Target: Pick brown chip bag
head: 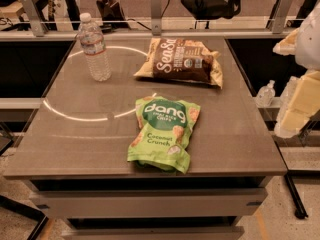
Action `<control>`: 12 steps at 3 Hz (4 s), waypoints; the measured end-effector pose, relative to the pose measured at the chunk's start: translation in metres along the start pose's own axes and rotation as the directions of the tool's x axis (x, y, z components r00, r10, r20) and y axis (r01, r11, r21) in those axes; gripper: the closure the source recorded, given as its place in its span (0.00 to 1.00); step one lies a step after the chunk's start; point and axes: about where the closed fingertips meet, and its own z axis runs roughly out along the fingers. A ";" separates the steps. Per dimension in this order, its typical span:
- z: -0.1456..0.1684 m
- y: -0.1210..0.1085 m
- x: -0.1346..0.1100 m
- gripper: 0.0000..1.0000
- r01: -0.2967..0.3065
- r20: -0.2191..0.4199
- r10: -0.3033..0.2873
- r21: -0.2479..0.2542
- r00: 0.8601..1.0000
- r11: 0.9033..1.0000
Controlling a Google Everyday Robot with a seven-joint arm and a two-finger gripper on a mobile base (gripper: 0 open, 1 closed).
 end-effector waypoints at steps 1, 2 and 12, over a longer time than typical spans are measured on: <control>-0.001 0.000 0.000 0.00 0.000 0.000 0.000 0.004 1.000 1.000; 0.002 -0.010 -0.004 0.00 -0.020 0.023 0.019 0.064 1.000 0.998; 0.115 -0.154 -0.050 0.00 -0.612 0.562 0.468 0.088 0.682 0.786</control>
Offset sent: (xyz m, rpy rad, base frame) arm 0.0491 0.0006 0.0023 0.0612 -0.2679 -0.1182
